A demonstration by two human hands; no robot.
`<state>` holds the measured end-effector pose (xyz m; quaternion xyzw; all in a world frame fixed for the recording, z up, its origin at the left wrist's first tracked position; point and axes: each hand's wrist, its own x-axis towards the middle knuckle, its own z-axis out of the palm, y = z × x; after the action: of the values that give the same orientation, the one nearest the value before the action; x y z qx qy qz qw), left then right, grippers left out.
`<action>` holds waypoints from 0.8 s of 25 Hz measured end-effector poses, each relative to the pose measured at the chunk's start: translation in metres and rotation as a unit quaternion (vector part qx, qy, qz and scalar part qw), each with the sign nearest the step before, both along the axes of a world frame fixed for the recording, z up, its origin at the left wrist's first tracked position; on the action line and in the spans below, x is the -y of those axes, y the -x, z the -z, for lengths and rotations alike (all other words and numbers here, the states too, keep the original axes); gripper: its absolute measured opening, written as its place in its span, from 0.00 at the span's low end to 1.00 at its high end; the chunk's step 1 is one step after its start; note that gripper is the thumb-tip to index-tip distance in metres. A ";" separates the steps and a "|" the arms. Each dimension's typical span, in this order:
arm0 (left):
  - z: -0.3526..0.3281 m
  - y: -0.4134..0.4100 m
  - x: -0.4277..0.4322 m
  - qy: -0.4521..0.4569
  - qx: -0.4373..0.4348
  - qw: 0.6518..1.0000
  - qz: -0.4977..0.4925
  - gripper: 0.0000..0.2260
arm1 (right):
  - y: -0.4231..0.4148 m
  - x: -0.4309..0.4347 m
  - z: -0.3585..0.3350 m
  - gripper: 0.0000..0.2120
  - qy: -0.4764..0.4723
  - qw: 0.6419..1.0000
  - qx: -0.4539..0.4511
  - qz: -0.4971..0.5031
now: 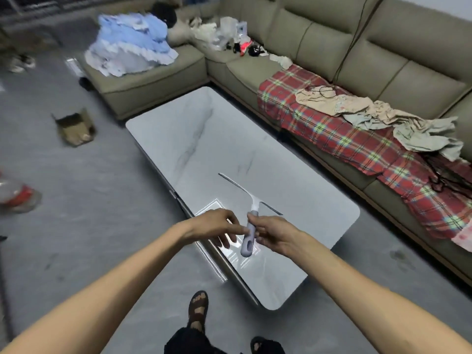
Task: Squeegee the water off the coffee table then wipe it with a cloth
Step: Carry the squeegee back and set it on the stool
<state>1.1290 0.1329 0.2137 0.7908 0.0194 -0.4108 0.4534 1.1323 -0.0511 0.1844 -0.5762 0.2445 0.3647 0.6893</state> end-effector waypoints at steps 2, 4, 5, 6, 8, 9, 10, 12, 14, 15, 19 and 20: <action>-0.012 0.038 0.010 -0.014 0.021 0.999 -0.047 0.23 | 0.013 0.003 -0.015 0.13 -0.002 0.996 0.025 -0.082; -0.020 0.078 0.022 -0.027 0.050 0.994 -0.092 0.20 | 0.032 0.005 -0.027 0.12 -0.006 0.989 0.038 -0.146; -0.023 0.097 0.026 -0.026 0.056 0.992 -0.114 0.17 | 0.043 0.004 -0.030 0.10 -0.006 0.986 0.039 -0.161; -0.027 0.117 0.029 -0.022 0.056 0.989 -0.137 0.14 | 0.055 0.003 -0.033 0.09 -0.004 0.984 0.042 -0.175; -0.038 0.167 0.032 -0.008 0.048 0.979 -0.199 0.11 | 0.085 -0.004 -0.039 0.09 -0.007 0.973 0.039 -0.227; -0.042 0.193 0.030 -0.005 0.045 0.972 -0.229 0.11 | 0.102 -0.010 -0.040 0.10 -0.010 0.965 0.037 -0.258; -0.046 0.222 0.027 -0.006 0.040 0.965 -0.259 0.12 | 0.119 -0.017 -0.039 0.10 -0.010 0.957 0.037 -0.288; -0.048 0.285 0.022 -0.013 0.025 0.947 -0.320 0.11 | 0.158 -0.034 -0.038 0.09 -0.008 0.940 0.038 -0.340; -0.046 0.352 0.022 -0.019 0.011 0.926 -0.376 0.11 | 0.206 -0.050 -0.033 0.10 -0.015 0.919 0.033 -0.393; -0.044 0.384 0.026 -0.026 0.005 0.916 -0.401 0.11 | 0.231 -0.055 -0.030 0.12 -0.018 0.907 0.036 -0.419; -0.033 0.552 0.068 -0.116 -0.005 0.850 -0.513 0.08 | 0.377 -0.058 -0.024 0.17 -0.041 0.831 0.042 -0.553; -0.030 0.595 0.086 -0.132 -0.003 0.828 -0.545 0.07 | 0.416 -0.053 -0.023 0.17 -0.043 0.816 0.042 -0.575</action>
<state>0.5340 0.0472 0.2434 0.7025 0.5027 -0.0932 0.4951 0.7158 0.0018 0.2077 -0.5965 -0.1766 0.6804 0.3874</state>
